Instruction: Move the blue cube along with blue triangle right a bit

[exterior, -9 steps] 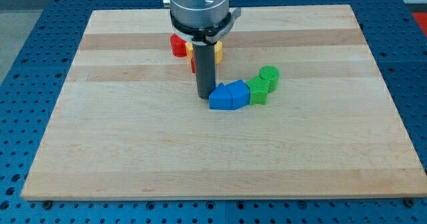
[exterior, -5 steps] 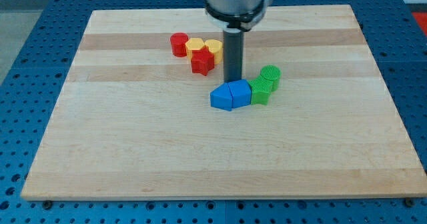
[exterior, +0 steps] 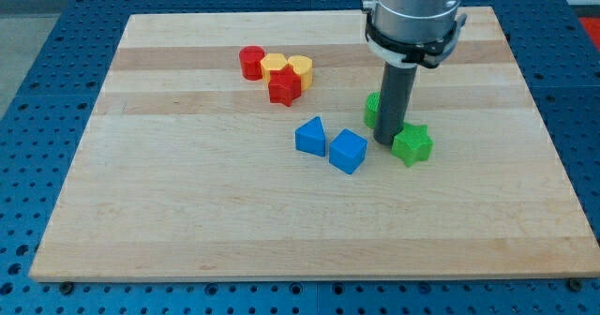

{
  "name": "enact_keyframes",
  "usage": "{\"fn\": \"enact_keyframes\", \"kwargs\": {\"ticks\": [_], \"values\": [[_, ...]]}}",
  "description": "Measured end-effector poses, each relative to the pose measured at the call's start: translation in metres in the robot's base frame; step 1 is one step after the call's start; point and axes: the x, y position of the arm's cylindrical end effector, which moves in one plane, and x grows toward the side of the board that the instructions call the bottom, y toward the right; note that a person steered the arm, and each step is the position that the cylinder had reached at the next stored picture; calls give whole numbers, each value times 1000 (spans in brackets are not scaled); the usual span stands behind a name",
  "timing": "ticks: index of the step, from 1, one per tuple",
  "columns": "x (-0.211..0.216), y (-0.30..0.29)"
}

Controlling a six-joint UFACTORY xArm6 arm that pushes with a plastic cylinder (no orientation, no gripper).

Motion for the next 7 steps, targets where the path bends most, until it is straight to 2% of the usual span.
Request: {"fn": "enact_keyframes", "kwargs": {"ticks": [3, 5, 6, 7], "values": [[62, 7], [56, 78], [40, 69], [33, 35]]}}
